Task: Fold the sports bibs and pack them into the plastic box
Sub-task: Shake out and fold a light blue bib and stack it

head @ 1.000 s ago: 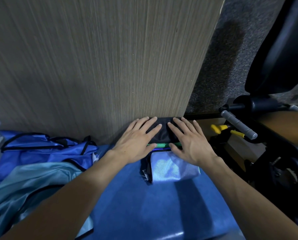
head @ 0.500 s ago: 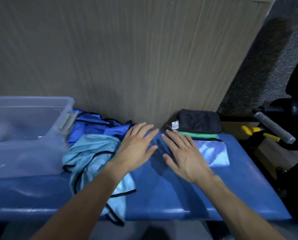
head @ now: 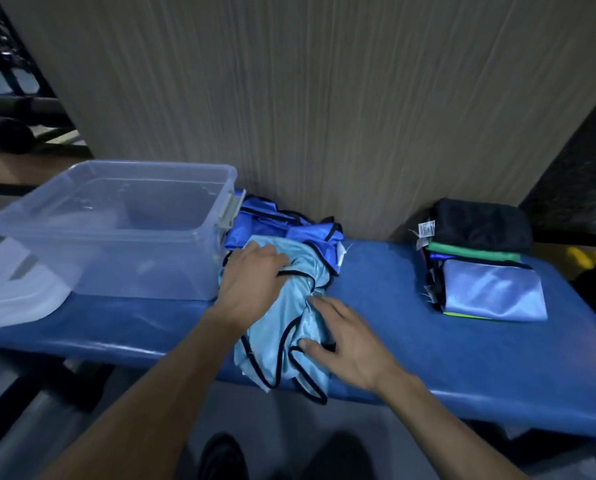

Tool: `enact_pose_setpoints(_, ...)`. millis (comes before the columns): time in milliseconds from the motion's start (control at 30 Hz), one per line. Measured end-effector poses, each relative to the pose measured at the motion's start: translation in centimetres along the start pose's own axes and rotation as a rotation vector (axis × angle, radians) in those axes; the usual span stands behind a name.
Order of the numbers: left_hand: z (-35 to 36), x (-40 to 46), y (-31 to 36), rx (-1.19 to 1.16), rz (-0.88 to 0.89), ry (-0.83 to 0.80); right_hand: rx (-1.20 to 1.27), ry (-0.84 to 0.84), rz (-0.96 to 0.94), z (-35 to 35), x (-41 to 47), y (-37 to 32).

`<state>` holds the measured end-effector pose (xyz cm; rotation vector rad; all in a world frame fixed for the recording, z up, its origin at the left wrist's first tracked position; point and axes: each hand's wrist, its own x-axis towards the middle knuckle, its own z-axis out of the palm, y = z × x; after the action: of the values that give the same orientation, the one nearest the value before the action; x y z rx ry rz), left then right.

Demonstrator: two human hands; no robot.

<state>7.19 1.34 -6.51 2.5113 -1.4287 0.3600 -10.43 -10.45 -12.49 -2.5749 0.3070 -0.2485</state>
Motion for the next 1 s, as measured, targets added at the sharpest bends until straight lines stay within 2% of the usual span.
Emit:
enact_pose_setpoints(67,-0.9,-0.2,0.7,-0.221,0.039,0.187,0.142,0.033,0.06,-0.3,-0.2,-0.1)
enact_pose_setpoints(100,-1.5,-0.4,0.9,-0.406,0.046,0.246,0.246,0.06,0.106,-0.6,-0.2,-0.2)
enact_pose_setpoints(167,-2.6,-0.8,1.7,-0.796,0.021,0.233,0.518,0.144,0.191,-1.2,-0.3,-0.8)
enact_pose_setpoints(233,-3.2,-0.9,2.7,-1.041,-0.036,0.186,0.742,0.204,0.203,-1.7,-0.5,-1.6)
enact_pose_setpoints(300,-3.5,-0.5,3.7,-1.26,-0.133,0.186,0.864,0.202,0.194,-2.0,-1.1,-2.3)
enact_pose_setpoints(433,-4.4,0.8,5.1,-1.572,-0.388,0.336,1.038,0.103,0.223,-2.7,-2.3,-2.8)
enact_pose_setpoints(533,-4.8,1.7,4.8,-1.812,-0.585,0.368,1.228,0.092,0.284,-3.9,-2.8,-2.4)
enact_pose_setpoints(600,-5.1,2.0,5.1,-1.929,-0.619,0.357,1.155,0.136,0.243,-4.5,-3.2,-2.4)
enact_pose_setpoints(667,-5.3,2.3,5.6,-1.971,-0.618,0.334,1.095,0.192,0.273,-4.4,-3.6,-2.4)
enact_pose_setpoints(767,-5.1,2.5,5.6,-1.877,-0.637,0.34,1.162,0.416,0.362,-5.1,-3.1,-2.0)
enact_pose_setpoints(867,-5.0,2.8,4.5,-1.582,-0.665,0.422,1.291,0.647,0.357,-8.8,-3.0,-0.8)
enact_pose_setpoints(933,-5.4,2.5,4.2,-1.389,-0.635,0.49,1.38,0.726,0.325,-11.0,-3.4,-0.1)
enact_pose_setpoints(1000,-6.0,2.4,4.2,-1.326,-0.587,0.528,1.422,0.762,0.33,-12.0,-3.7,0.3)
